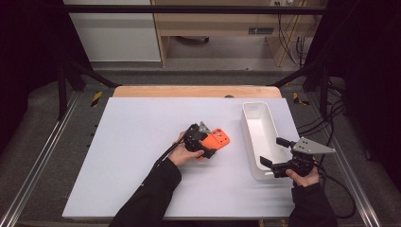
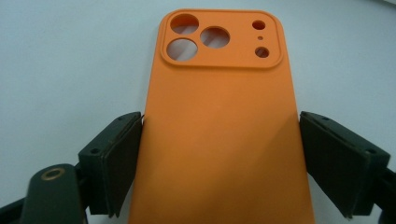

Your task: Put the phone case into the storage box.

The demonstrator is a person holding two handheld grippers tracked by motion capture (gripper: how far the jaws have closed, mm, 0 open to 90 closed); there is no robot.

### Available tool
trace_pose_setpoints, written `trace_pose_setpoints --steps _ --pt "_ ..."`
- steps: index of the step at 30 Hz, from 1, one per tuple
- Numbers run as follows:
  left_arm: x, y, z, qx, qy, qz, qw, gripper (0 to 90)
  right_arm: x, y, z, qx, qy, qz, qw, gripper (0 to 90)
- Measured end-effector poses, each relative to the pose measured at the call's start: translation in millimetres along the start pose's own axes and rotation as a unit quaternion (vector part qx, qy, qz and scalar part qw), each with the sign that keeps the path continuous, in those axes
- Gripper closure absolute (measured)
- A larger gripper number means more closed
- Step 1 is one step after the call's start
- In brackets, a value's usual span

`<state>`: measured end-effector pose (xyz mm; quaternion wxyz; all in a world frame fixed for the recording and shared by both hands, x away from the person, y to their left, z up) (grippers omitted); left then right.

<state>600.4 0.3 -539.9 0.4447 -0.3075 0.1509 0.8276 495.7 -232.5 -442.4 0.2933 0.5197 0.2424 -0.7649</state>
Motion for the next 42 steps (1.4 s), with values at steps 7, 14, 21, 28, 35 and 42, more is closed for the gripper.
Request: trace_pose_setpoints --steps 7,14,21,28,35,42 --pt "-0.3 -0.3 0.4 0.002 0.002 0.004 1.0 15.6 0.0 0.0 0.4 -0.001 0.0 -0.001 1.0 0.6" --pt "-3.9 -3.1 7.3 0.002 0.012 0.012 0.9999 15.6 -0.4 0.3 0.9 0.0 0.001 -0.002 1.0 0.6" --pt "-9.7 -1.0 25.0 0.009 0.024 0.01 0.9996 15.6 -0.5 -0.4 0.8 -0.002 0.001 -0.001 1.0 0.6" --pt "-15.8 6.3 49.3 0.014 0.04 0.001 0.9991 15.6 -0.7 -1.4 0.2 -0.003 0.001 0.001 1.0 0.6" --pt "-14.5 12.2 73.3 0.017 0.051 -0.01 0.9985 15.6 -1.2 -3.4 -0.6 -0.005 -0.003 0.005 1.0 0.6" --pt "-5.1 11.5 95.0 0.015 0.057 -0.009 0.9982 15.6 -2.9 -5.5 -1.1 -0.007 -0.002 0.008 0.9999 0.6"
Point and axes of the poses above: each handheld gripper's, and its own axes: z roughly backward along the jaws, x roughly out of its underside, y roughly to its right, the point moved 8 cm from there along -z, roughly forward along the jaws, and after that the axes turned 2 degrees about -y, right-handed, at the moved point
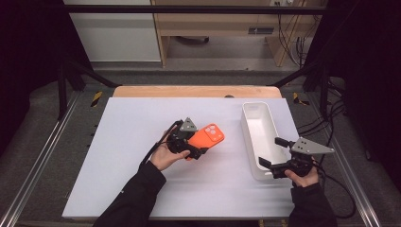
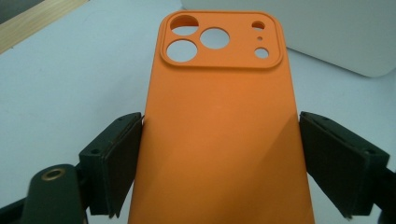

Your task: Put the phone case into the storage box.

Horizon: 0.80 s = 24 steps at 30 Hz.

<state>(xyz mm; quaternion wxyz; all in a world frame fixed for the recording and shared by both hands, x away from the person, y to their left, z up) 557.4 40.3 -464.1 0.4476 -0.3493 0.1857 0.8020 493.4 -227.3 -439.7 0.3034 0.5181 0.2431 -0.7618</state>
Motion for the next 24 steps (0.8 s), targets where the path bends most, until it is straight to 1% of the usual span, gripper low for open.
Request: trace_pose_setpoints --steps 11,13,18,24 --pt "23.1 -3.9 31.9 -0.001 0.008 0.013 0.9999 15.6 -1.9 -8.6 -5.3 -0.011 -0.007 0.013 0.9998 0.7" --pt "28.0 -4.2 36.3 -0.005 0.006 0.013 0.9999 15.6 -2.6 -10.4 -6.2 -0.013 -0.008 0.015 0.9998 0.7" --pt "40.8 -4.0 45.6 -0.004 0.004 0.017 0.9998 15.6 -4.4 -15.6 -8.4 -0.017 -0.011 0.026 0.9994 0.7" --pt "57.0 -1.9 53.3 0.004 0.002 0.022 0.9997 15.6 -6.0 -24.7 -14.3 -0.025 -0.017 0.043 0.9986 0.5"
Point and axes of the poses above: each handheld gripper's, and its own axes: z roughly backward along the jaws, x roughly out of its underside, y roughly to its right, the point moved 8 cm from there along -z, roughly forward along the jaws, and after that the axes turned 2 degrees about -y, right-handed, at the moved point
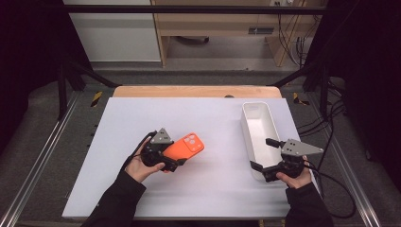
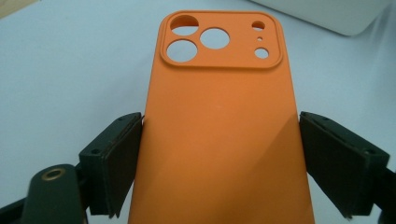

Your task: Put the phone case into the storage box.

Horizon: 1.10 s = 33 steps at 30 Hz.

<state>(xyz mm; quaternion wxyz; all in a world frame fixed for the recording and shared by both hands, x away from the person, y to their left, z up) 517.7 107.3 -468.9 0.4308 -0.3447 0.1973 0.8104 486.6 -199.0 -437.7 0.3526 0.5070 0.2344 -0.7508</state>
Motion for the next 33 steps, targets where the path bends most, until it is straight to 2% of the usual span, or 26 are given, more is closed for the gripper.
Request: trace_pose_setpoints --steps 6,15,27,33 --pt "14.8 2.6 4.4 0.012 -0.002 0.002 0.9999 15.6 -1.8 -9.3 -6.6 -0.01 -0.008 0.012 0.9998 0.6" --pt "30.2 4.7 3.6 0.018 -0.016 0.0 0.9997 15.6 -2.6 -25.1 -17.9 -0.032 -0.026 0.031 0.9987 1.0" --pt "29.2 20.1 5.6 0.04 -0.021 -0.028 0.9986 15.6 -2.9 -44.8 -31.5 -0.056 -0.049 0.059 0.9955 1.2" --pt "25.5 24.8 9.3 0.043 -0.02 -0.044 0.9979 15.6 -2.5 -54.2 -38.0 -0.066 -0.059 0.072 0.9935 1.4"
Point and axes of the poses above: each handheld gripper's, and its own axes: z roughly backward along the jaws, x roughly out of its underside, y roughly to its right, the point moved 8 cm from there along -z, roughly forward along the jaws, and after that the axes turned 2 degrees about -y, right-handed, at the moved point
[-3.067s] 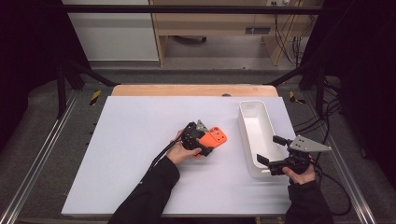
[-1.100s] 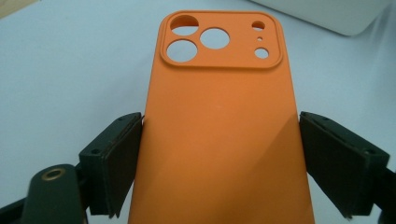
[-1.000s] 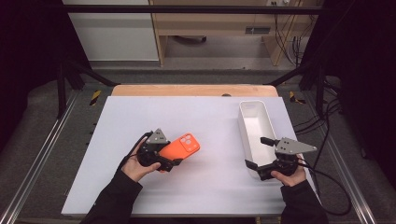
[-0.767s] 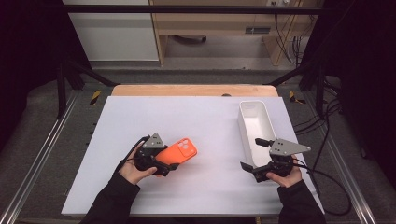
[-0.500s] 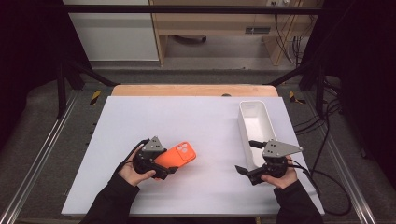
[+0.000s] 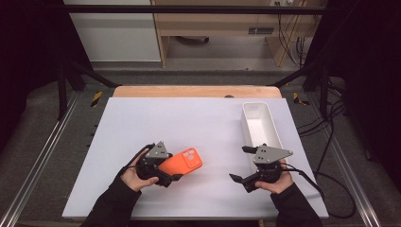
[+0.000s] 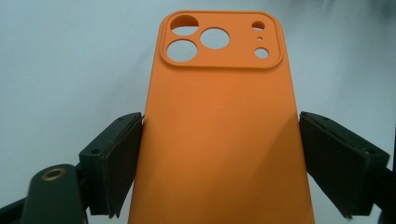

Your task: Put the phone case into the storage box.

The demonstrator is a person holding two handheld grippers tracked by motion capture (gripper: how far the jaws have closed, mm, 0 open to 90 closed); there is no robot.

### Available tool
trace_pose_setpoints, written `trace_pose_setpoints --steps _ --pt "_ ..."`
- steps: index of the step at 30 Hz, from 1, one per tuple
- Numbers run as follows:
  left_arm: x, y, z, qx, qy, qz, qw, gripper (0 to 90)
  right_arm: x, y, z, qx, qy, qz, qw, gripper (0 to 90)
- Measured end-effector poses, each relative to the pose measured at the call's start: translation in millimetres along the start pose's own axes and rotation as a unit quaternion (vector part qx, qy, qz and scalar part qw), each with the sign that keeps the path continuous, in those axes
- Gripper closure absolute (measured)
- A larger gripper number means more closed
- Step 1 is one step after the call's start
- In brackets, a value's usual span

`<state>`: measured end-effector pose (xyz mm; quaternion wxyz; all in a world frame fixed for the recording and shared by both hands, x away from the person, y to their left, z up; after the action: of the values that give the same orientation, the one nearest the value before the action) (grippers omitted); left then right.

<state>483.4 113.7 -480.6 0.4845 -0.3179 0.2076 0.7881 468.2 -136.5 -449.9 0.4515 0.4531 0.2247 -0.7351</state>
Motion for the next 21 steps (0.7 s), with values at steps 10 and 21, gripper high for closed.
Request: trace_pose_setpoints --steps 10,21 --pt "-4.1 2.2 -0.6 0.007 -0.012 -0.028 0.9995 15.6 -2.8 -12.7 -16.8 -0.015 -0.02 0.025 0.9994 2.1" --pt "-13.1 6.9 -2.8 0.016 -0.014 -0.047 0.9987 15.6 -9.4 -19.1 -21.7 -0.022 -0.03 0.041 0.9985 2.3"
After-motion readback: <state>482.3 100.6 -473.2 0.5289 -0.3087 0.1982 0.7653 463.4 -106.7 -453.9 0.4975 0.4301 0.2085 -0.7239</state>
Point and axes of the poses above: each handheld gripper's, and its own axes: z roughly backward along the jaws, x roughly out of its underside, y roughly to its right, the point moved 8 cm from there along -z, roughly forward along the jaws, and after that the axes turned 2 degrees about -y, right-handed, at the moved point
